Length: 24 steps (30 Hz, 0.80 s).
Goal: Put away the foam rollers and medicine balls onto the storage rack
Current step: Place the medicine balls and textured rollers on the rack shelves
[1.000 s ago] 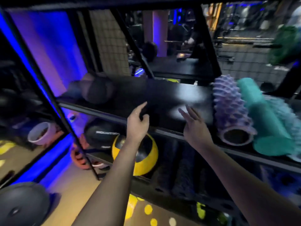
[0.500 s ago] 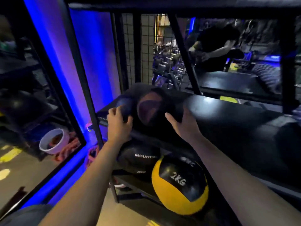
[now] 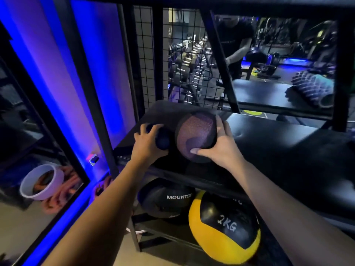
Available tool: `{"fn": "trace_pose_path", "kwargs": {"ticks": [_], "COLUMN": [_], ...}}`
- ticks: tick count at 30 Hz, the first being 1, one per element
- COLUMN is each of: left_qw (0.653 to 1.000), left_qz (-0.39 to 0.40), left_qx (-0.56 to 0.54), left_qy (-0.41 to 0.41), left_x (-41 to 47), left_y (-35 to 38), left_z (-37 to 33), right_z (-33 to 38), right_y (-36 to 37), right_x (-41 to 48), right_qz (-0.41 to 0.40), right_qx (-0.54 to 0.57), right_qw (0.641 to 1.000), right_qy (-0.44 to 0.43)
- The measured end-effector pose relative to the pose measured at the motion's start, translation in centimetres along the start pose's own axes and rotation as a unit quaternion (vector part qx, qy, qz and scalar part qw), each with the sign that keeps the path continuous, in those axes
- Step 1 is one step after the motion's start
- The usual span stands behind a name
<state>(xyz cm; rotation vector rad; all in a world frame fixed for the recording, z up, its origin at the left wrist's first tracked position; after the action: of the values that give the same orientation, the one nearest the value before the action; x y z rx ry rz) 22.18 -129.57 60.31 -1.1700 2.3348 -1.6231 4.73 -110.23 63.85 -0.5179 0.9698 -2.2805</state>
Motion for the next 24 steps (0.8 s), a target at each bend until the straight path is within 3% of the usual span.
{"fn": "trace_pose_path", "kwargs": {"ticks": [5, 9, 13, 17, 19, 24], "left_qw": [0.987, 0.933, 0.874, 0.851, 0.861, 0.873], "left_qz": [-0.096, -0.208, -0.257, -0.27, -0.25, -0.218], "left_qx": [-0.122, -0.265, -0.383, -0.434, -0.437, -0.434], "left_qy": [-0.042, -0.129, -0.155, -0.119, -0.074, 0.039], "left_x": [-1.2, -2.7, -5.1, -6.7, -6.4, -4.4], "left_y": [-1.2, -3.0, -4.6, -7.0, -8.8, -11.0], "left_z": [3.0, 6.4, 6.8, 4.0, 1.5, -6.4], "right_z": [2.7, 4.4, 5.9, 6.1, 6.2, 7.5], "right_y": [1.4, 2.7, 3.6, 3.8, 1.9, -1.4], "right_x": [0.9, 2.8, 3.9, 4.0, 3.5, 0.3], "right_qz": [-0.012, -0.014, -0.004, 0.047, 0.039, 0.056], "right_qx": [-0.053, -0.059, -0.089, -0.059, 0.006, 0.038], "right_qw": [0.999, 0.998, 0.996, 0.997, 0.998, 0.984], "right_qy": [0.006, 0.021, 0.011, -0.009, -0.038, -0.166]}}
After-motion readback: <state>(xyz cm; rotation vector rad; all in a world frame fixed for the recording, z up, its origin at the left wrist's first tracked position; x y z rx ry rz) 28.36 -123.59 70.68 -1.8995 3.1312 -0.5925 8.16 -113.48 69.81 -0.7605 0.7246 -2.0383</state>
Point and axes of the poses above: each hand's wrist, its own x-axis towards the middle knuckle, its own y-axis out of the palm, z = x × y, the point moved 8 cm from there along x, towards the middle knuckle, and after that the axes turned 9 degrees about y, right-handed, at the moved point
